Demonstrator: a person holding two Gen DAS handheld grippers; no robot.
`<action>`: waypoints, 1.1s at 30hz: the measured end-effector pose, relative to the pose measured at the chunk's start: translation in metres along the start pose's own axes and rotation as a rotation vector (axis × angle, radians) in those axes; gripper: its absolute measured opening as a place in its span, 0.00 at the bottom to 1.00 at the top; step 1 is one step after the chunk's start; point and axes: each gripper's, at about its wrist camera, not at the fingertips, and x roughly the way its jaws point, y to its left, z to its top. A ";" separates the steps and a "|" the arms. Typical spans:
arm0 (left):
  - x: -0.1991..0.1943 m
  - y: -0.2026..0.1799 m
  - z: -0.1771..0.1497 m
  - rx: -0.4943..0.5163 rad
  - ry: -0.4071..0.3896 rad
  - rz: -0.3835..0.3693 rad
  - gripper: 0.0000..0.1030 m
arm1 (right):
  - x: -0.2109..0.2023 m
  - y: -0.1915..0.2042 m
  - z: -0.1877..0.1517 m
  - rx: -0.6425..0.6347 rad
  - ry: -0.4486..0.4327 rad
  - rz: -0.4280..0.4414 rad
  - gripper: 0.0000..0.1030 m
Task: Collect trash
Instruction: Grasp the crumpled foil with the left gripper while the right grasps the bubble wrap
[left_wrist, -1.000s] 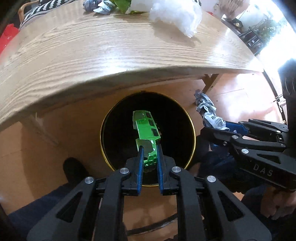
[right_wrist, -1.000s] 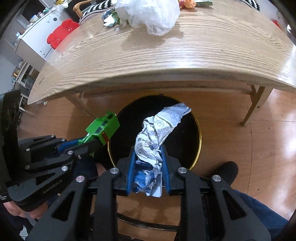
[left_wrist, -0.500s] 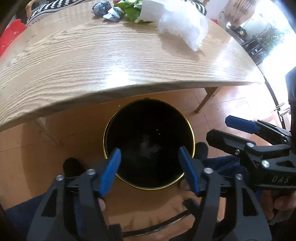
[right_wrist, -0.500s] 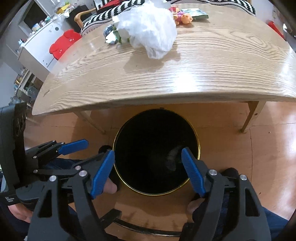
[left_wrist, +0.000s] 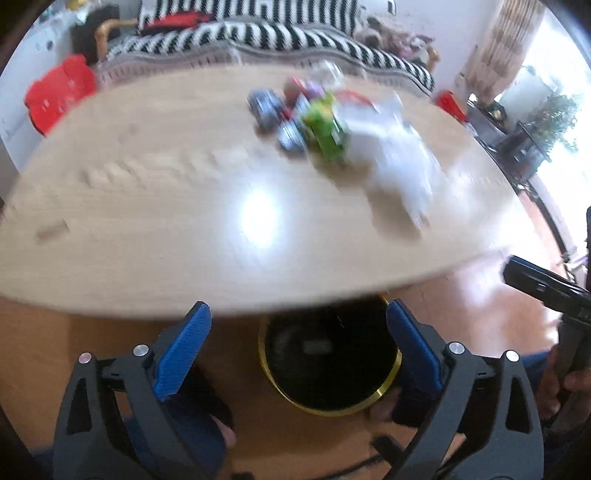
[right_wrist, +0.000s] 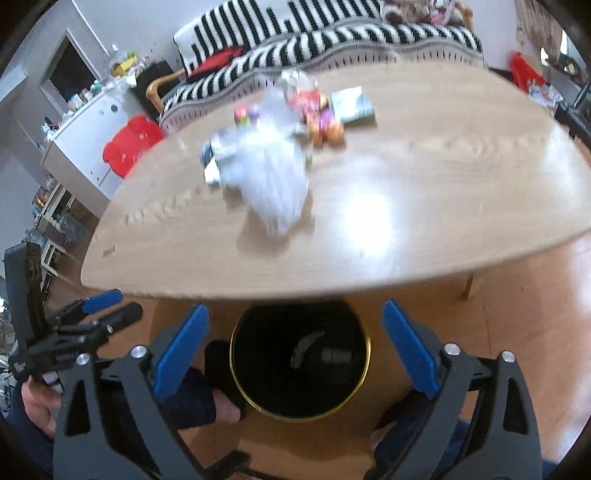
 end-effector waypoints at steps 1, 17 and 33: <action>-0.005 0.003 0.011 0.002 -0.021 0.018 0.91 | 0.000 0.003 0.007 -0.009 -0.008 -0.002 0.93; 0.082 0.041 0.159 -0.033 -0.126 0.148 0.92 | 0.094 0.031 0.075 -0.200 0.002 -0.060 0.93; 0.158 0.031 0.196 0.015 -0.104 0.112 0.92 | 0.135 0.042 0.086 -0.233 0.036 -0.074 0.90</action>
